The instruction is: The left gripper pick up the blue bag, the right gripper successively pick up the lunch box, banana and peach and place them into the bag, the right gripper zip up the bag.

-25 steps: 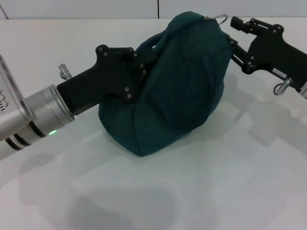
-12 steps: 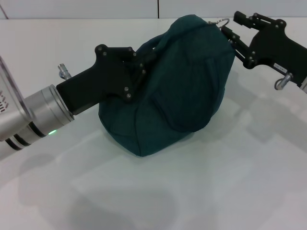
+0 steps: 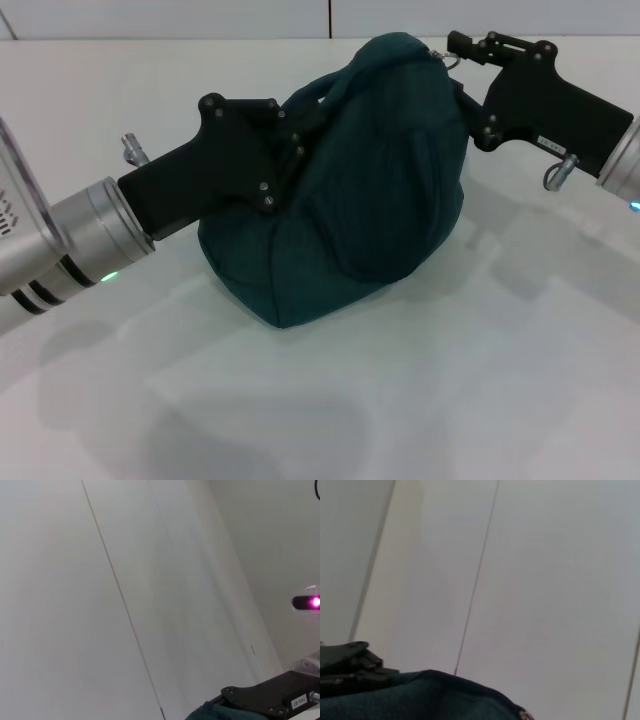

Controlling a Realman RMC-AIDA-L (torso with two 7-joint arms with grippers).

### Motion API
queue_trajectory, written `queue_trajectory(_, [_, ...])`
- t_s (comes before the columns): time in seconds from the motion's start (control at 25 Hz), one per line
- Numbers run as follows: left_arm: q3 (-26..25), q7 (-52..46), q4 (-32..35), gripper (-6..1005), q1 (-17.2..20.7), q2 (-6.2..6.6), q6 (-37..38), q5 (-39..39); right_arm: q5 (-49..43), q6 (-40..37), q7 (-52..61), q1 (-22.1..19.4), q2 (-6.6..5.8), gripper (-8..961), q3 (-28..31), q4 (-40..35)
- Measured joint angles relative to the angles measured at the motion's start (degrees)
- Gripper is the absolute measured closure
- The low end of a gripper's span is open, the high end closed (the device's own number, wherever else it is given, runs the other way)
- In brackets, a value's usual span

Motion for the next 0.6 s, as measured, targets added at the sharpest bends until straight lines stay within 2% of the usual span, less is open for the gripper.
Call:
queue_trajectory(0.2, [0.0,0.5,-0.3,943,0.0,0.00,0.0,0.0,0.3,-0.9,-2.2,-0.7,0.18,637,-0.5,0.0])
queue_trajectory(0.6, [-0.1,0.9,-0.5,940,0.0,-0.09,0.0,0.0,0.6,-2.0,-3.2,-1.0,0.19,795,-0.7,0.6])
